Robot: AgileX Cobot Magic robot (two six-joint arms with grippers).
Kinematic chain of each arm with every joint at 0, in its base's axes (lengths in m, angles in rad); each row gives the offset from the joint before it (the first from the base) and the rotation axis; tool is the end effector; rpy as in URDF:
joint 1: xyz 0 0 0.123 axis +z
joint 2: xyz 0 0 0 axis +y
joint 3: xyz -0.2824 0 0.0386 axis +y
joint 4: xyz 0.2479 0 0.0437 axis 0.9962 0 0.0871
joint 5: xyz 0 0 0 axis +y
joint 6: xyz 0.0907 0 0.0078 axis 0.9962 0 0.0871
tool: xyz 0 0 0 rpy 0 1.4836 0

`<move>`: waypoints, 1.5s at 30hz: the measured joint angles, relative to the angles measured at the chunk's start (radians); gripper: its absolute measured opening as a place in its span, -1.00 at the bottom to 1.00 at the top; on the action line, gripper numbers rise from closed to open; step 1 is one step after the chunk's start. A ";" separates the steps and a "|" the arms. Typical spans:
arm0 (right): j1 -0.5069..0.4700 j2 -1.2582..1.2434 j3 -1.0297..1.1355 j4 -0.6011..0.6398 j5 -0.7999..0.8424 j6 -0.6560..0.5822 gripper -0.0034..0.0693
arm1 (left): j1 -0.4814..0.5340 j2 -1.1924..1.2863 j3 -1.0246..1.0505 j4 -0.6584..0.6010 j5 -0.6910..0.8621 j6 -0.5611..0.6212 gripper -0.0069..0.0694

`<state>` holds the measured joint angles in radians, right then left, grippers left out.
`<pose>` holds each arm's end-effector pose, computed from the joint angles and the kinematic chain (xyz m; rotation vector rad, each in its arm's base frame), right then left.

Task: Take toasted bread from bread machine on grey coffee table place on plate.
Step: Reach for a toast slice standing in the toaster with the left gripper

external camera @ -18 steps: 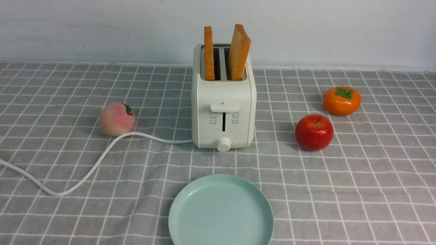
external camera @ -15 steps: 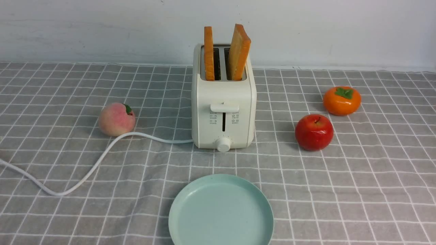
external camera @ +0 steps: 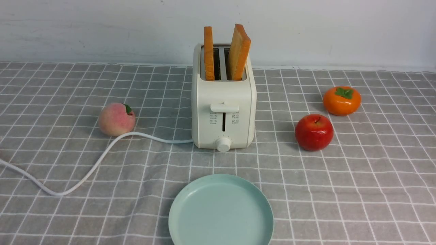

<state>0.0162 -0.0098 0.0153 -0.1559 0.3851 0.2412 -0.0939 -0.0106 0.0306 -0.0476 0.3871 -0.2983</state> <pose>0.0523 -0.0045 0.1743 0.1153 1.8660 0.0233 0.0519 -0.0065 0.1686 -0.2235 1.8893 -0.3141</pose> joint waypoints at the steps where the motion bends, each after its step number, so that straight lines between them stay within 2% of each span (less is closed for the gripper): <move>1: 0.000 0.000 0.000 0.000 0.000 0.000 -0.25 | 0.000 0.000 0.000 0.000 0.000 0.000 -0.19; 6: 0.000 0.000 0.000 0.000 0.000 0.000 -0.25 | 0.000 0.000 0.000 -0.017 -0.051 0.000 -0.19; 11: 0.000 0.000 0.000 0.000 0.000 0.000 -0.25 | 0.000 0.000 0.000 -0.120 -0.155 0.000 -0.19; 16: 0.000 0.000 0.000 0.033 -0.016 0.030 -0.25 | 0.000 0.000 0.000 -0.360 -0.367 0.000 -0.19; 19: 0.000 0.000 0.010 0.166 -0.092 0.127 -0.25 | 0.000 0.000 0.000 -0.533 -0.466 -0.016 -0.21; 20: 0.000 0.000 0.010 0.220 -0.130 0.167 -0.25 | 0.000 0.000 0.000 -0.599 -0.500 -0.032 -0.24; 21: 0.000 0.000 0.010 0.231 -0.139 0.167 -0.25 | 0.000 0.000 0.000 -0.610 -0.505 -0.035 -0.26; 22: 0.000 0.000 0.010 0.320 -0.216 0.231 -0.25 | 0.000 0.000 0.000 -0.674 -0.534 -0.045 -0.35; 24: 0.000 0.000 0.010 0.358 -0.253 0.263 -0.25 | 0.000 0.000 0.000 -0.702 -0.548 -0.047 -0.50; 25: 0.000 0.000 0.010 0.409 -0.311 0.291 -0.25 | 0.000 0.000 -0.007 -0.720 -0.541 -0.047 -0.72; 27: 0.000 0.000 0.010 0.438 -0.358 0.308 -0.25 | 0.000 0.000 -0.034 -0.719 -0.516 -0.037 -0.86; 33: 0.000 0.000 0.010 0.451 -0.412 0.319 -0.25 | 0.000 0.004 -0.204 -0.686 -0.408 0.060 -0.86; 39: 0.000 0.000 0.010 0.451 -0.423 0.326 -0.25 | -0.001 0.240 -0.488 -0.643 -0.087 0.171 -0.86; 40: 0.000 0.000 0.003 0.452 -0.414 0.334 -0.25 | -0.001 0.332 -0.559 -0.614 0.026 0.174 -0.86; 42: 0.000 0.000 -0.060 0.450 -0.335 0.349 -0.25 | -0.001 0.473 -0.661 -0.558 0.193 0.176 -0.86; 43: 0.000 0.000 -0.069 0.448 -0.324 0.349 -0.26 | -0.001 0.501 -0.681 -0.546 0.225 0.177 -0.86; 45: 0.010 0.013 -0.240 0.400 -0.132 0.320 -0.39 | -0.001 0.679 -0.802 -0.459 0.400 0.177 -0.86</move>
<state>0.0261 0.0031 -0.2251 0.2443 0.2527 0.5615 -0.0948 0.6686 -0.7715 -0.5065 0.7876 -0.1217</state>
